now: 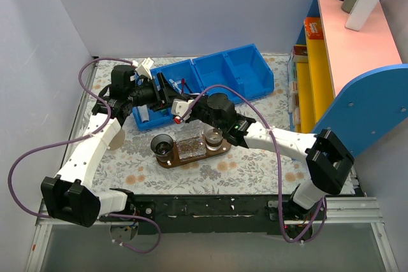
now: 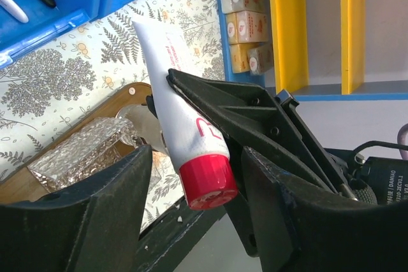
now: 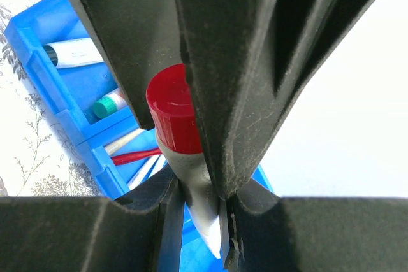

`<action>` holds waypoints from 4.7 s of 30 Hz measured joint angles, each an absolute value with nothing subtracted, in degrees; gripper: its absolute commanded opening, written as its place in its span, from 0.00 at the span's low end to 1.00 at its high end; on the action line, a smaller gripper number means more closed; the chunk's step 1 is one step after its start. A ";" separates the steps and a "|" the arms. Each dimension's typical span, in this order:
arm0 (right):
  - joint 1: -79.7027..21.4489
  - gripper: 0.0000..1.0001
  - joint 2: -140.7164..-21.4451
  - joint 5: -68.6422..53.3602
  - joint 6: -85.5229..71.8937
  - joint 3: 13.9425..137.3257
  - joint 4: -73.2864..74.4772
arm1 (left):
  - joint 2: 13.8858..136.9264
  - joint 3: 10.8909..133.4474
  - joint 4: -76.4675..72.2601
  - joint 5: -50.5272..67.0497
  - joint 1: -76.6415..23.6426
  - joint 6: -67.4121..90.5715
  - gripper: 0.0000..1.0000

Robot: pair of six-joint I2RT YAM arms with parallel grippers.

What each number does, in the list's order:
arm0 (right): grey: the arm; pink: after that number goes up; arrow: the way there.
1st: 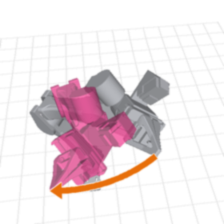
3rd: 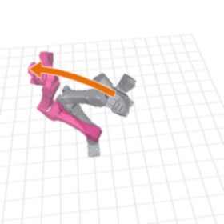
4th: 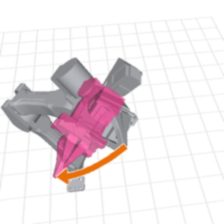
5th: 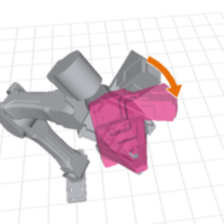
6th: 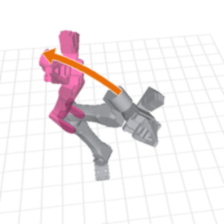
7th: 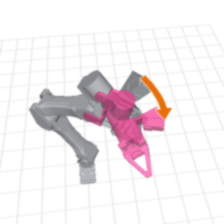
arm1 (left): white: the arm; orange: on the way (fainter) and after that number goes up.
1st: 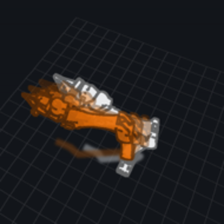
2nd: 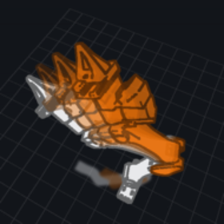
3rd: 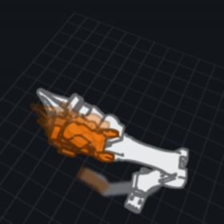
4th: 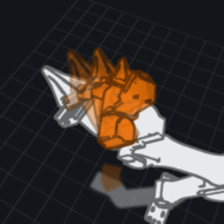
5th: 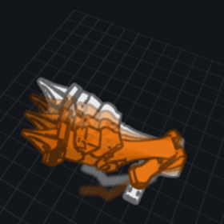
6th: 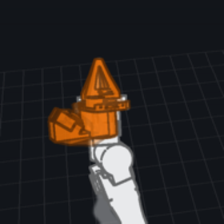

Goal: Prepare toiletry sets of a toothbrush and toothpaste on the tray

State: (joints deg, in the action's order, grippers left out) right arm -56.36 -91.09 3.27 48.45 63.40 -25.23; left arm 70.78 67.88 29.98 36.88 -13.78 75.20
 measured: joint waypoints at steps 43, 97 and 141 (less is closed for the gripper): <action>-47.09 0.60 -73.93 2.13 20.01 58.57 -20.38 | 65.95 54.46 5.02 24.34 -13.78 70.08 0.00; -24.32 0.46 -91.35 -44.45 -35.07 80.60 -2.68 | 50.35 40.60 -12.12 38.46 -18.04 55.86 0.00; -25.61 0.01 -93.17 -50.54 -40.99 78.81 -9.63 | 48.80 39.79 -12.29 38.35 -18.68 55.68 0.00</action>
